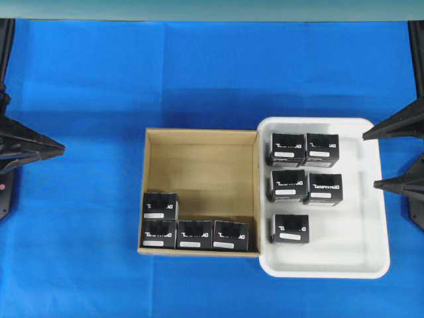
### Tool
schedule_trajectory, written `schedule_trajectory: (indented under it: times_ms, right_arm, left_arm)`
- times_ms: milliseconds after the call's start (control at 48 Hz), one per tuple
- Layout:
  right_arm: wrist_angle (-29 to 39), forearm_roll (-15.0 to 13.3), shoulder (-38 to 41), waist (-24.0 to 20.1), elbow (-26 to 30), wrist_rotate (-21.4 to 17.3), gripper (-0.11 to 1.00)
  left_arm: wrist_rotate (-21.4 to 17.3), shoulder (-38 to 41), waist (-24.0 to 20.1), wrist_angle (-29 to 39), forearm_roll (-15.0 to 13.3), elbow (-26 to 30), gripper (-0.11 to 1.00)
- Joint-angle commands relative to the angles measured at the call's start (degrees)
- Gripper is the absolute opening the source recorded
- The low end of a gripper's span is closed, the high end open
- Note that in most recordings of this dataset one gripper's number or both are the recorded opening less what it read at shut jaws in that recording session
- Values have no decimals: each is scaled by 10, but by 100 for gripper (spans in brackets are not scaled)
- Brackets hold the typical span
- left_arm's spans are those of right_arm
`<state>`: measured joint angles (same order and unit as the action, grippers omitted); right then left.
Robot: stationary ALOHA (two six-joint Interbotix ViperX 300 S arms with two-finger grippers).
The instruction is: Pick the box from inside the cardboard box.
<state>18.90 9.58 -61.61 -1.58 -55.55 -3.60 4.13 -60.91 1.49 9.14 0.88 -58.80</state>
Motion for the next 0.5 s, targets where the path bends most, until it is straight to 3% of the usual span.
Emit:
schedule_trajectory:
  times_ms: [0,479]
  right_arm:
    - [-6,-1,0,3,4,-1,95]
    - [1,-1,-32,3,-11,-3,95]
  left_arm:
    - [1,5,3,-4,1,13,-2]
    - [-1,4,3,-2,2,7,-2]
